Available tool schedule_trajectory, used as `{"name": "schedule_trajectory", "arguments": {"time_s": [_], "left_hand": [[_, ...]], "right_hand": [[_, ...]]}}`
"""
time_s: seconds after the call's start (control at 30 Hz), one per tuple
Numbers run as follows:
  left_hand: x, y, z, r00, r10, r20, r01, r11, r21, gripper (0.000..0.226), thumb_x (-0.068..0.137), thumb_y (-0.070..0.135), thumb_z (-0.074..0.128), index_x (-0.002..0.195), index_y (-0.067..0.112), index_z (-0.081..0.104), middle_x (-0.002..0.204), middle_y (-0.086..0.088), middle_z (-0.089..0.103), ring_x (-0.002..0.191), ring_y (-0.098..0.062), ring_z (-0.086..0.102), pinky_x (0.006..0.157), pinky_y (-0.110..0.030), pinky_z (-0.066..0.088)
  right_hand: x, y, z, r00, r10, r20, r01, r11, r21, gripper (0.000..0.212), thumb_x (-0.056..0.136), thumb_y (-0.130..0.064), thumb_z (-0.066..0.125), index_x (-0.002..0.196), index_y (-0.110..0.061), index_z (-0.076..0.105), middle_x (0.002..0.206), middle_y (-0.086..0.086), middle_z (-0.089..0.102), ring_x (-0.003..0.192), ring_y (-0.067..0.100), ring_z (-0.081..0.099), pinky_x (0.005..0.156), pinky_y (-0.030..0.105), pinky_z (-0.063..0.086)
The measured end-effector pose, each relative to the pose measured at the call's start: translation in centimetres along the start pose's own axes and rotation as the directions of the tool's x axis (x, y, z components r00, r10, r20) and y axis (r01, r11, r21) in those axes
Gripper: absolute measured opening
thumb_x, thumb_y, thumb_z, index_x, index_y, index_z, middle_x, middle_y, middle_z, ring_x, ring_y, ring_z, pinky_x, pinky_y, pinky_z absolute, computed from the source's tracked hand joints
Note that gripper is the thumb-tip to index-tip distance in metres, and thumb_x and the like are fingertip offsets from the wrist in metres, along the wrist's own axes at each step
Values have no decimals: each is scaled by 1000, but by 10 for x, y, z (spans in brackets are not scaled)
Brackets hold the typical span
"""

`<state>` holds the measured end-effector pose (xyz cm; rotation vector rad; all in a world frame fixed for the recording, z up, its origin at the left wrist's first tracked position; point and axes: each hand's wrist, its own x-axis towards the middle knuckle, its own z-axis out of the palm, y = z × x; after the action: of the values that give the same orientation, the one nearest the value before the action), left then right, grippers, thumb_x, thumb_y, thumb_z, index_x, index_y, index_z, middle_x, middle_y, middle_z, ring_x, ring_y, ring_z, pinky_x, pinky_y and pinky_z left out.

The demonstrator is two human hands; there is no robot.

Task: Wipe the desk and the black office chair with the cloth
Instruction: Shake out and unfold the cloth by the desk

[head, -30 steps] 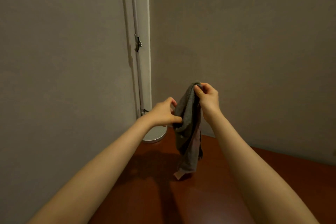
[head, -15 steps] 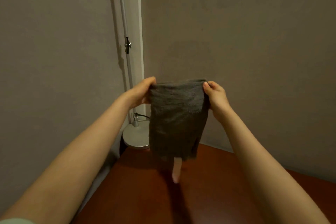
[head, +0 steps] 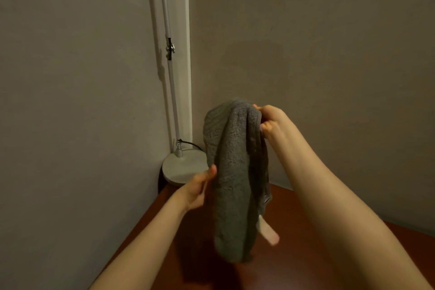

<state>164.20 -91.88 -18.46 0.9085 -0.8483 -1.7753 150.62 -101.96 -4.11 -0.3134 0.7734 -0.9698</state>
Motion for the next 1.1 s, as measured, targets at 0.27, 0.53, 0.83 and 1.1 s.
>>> {"name": "schedule_trajectory", "arguments": {"time_s": [0.27,0.53,0.83,1.1], "left_hand": [[18,32,10,994,52,-95,-52,999,0,11,78,18,69,75,12,78,86,-7,73,76,-18,71,69,-26,57],[40,64,-7,967,-1,-254,32,992,120,16,89,6,50,92,4,66,85,-7,70,91,-21,61,93,-33,43],[47,81,-64,820,-37,-571,300,877,375,38,87,12,63,121,-1,54,119,-13,61,110,-28,58,87,-34,49],[53,108,-98,791,-209,-575,498,767,405,24,81,9,67,102,3,57,118,-11,58,106,-23,56,89,-28,46]], "right_hand": [[30,11,-72,995,86,-59,-91,992,-91,49,97,-47,42,80,-4,58,62,9,64,57,17,66,47,26,50],[36,44,-92,952,303,45,-225,792,-568,35,96,-32,48,90,-3,67,90,15,69,79,28,64,64,39,48],[88,76,-84,994,101,-36,-105,861,-497,54,82,0,66,131,-2,43,116,16,58,87,25,61,54,29,54],[107,91,-75,956,-261,132,282,698,-658,56,80,7,67,128,-17,50,108,1,61,89,12,61,71,22,55]]}}
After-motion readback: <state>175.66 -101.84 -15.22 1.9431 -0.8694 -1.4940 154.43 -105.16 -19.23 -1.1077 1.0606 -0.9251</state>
